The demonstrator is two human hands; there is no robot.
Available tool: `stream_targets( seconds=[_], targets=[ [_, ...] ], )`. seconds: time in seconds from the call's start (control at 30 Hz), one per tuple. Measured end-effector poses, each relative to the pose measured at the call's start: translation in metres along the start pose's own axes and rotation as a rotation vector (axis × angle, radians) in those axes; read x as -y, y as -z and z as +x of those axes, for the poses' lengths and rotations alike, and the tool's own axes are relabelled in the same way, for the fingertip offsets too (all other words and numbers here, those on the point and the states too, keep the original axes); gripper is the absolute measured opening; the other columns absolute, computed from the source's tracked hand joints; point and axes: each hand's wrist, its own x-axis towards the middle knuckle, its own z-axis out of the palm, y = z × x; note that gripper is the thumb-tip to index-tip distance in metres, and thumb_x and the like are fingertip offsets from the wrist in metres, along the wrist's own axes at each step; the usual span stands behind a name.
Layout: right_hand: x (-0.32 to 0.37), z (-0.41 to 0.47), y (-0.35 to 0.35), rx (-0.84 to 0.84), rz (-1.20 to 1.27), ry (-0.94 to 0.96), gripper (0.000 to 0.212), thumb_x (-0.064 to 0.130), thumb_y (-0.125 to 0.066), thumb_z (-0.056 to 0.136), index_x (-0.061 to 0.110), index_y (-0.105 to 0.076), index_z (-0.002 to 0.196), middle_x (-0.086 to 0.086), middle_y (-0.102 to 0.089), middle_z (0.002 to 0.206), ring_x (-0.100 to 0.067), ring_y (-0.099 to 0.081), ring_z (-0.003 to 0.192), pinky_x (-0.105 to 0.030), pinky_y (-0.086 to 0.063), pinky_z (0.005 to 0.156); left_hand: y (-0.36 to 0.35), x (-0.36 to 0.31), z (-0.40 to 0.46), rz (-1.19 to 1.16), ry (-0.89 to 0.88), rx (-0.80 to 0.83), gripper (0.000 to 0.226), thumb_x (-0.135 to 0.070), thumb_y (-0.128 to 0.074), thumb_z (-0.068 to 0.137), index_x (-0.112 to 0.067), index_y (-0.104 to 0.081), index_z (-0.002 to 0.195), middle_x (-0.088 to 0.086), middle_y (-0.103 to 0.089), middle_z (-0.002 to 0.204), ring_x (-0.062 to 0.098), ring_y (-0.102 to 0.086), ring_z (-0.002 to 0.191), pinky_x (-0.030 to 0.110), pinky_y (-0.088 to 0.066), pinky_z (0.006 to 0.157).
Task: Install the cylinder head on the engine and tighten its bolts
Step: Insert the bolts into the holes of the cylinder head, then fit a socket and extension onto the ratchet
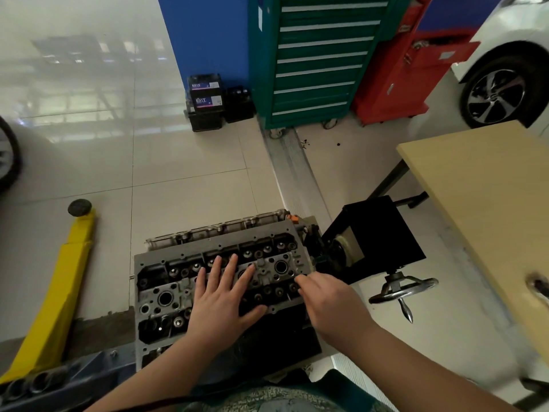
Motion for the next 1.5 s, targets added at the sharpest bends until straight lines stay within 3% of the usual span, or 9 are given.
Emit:
stream_targets(
  seconds=[0.33,0.47,0.57,0.83,1.0,1.17,1.27,1.4,1.5],
  targets=[
    [0.004,-0.003,0.007,-0.002,0.087,-0.231,0.025,0.014,-0.059,0.101,0.013,-0.068,0.125,0.002,-0.066,0.098,-0.016,-0.06,0.086,-0.021,-0.038,0.072,-0.005,0.003,0.0,-0.016,-0.004,-0.014,0.091,-0.094,-0.016,0.089,-0.047,-0.004,0.166,-0.001,-0.001,0.176,0.029,0.015,0.162,0.056,0.008,0.128],
    [0.009,-0.005,-0.002,0.033,0.127,-0.326,0.032,0.024,-0.052,0.107,0.02,-0.063,0.137,0.005,-0.065,0.105,-0.014,-0.06,0.093,-0.026,-0.047,0.074,-0.006,0.004,0.001,-0.017,-0.002,-0.006,0.092,-0.095,-0.013,0.087,-0.048,0.0,0.165,-0.001,0.004,0.176,0.029,0.021,0.16,0.055,0.012,0.127],
    [0.006,0.003,-0.007,-0.045,0.09,-0.392,0.035,0.028,-0.06,0.105,0.018,-0.067,0.138,0.004,-0.064,0.089,-0.015,-0.059,0.08,-0.026,-0.04,0.063,-0.006,0.005,0.002,-0.018,-0.002,0.01,0.092,-0.096,-0.007,0.085,-0.05,0.009,0.163,-0.002,0.011,0.176,0.027,0.03,0.157,0.054,0.017,0.126],
    [0.0,0.009,-0.038,-0.036,0.049,-0.581,0.027,0.051,-0.045,0.098,0.042,-0.06,0.119,0.022,-0.058,0.092,0.0,-0.052,0.083,-0.011,-0.022,0.058,-0.008,0.003,0.0,-0.04,-0.02,-0.024,0.091,-0.092,-0.019,0.09,-0.043,-0.013,0.166,0.004,-0.003,0.176,0.032,0.015,0.161,0.059,0.005,0.128],
    [0.008,0.014,-0.049,0.045,0.016,-0.574,0.026,0.043,-0.045,0.102,0.032,-0.068,0.104,0.016,-0.042,0.089,-0.013,-0.057,0.088,-0.028,-0.032,0.062,0.01,-0.011,0.006,-0.052,-0.006,0.063,0.091,-0.087,-0.016,0.088,-0.04,-0.009,0.166,0.004,0.016,0.175,0.029,0.04,0.152,0.057,0.029,0.12],
    [0.009,0.001,-0.036,0.075,0.144,-0.552,0.031,0.049,-0.04,0.1,0.036,-0.066,0.11,0.019,-0.042,0.094,-0.011,-0.054,0.095,-0.028,-0.039,0.071,0.051,-0.066,0.019,-0.321,-0.209,0.012,0.062,-0.069,-0.03,0.098,-0.037,-0.055,0.145,-0.01,-0.04,0.163,0.021,-0.012,0.16,0.038,0.0,0.128],
    [-0.012,-0.036,-0.028,0.013,0.314,-0.579,0.025,0.051,-0.043,0.099,0.037,-0.062,0.107,0.022,-0.046,0.093,-0.004,-0.052,0.088,-0.026,-0.038,0.07,0.072,-0.116,0.031,-0.455,-0.285,0.038,0.04,-0.059,-0.042,0.099,-0.037,-0.07,0.116,-0.022,-0.065,0.115,0.006,-0.055,0.12,0.027,-0.044,0.109],
    [-0.071,-0.12,-0.023,0.059,0.382,-0.736,0.04,0.053,-0.041,0.088,0.04,-0.063,0.119,0.014,-0.072,0.108,-0.006,-0.063,0.094,-0.025,-0.048,0.079,0.078,-0.203,0.047,-0.635,-0.27,0.25,0.009,-0.041,-0.062,0.099,-0.043,-0.071,0.1,-0.024,-0.068,0.09,-0.005,-0.064,0.086,0.018,-0.053,0.074],
    [-0.14,-0.189,-0.012,0.071,0.42,-0.924,0.038,0.047,-0.05,0.09,0.037,-0.068,0.122,0.012,-0.074,0.113,-0.009,-0.067,0.102,-0.027,-0.051,0.087,0.065,-0.277,0.062,-0.897,-0.058,0.44,0.016,-0.028,-0.069,0.097,-0.038,-0.078,0.088,-0.012,-0.076,0.084,0.004,-0.068,0.071,0.022,-0.054,0.063]
  ],
)
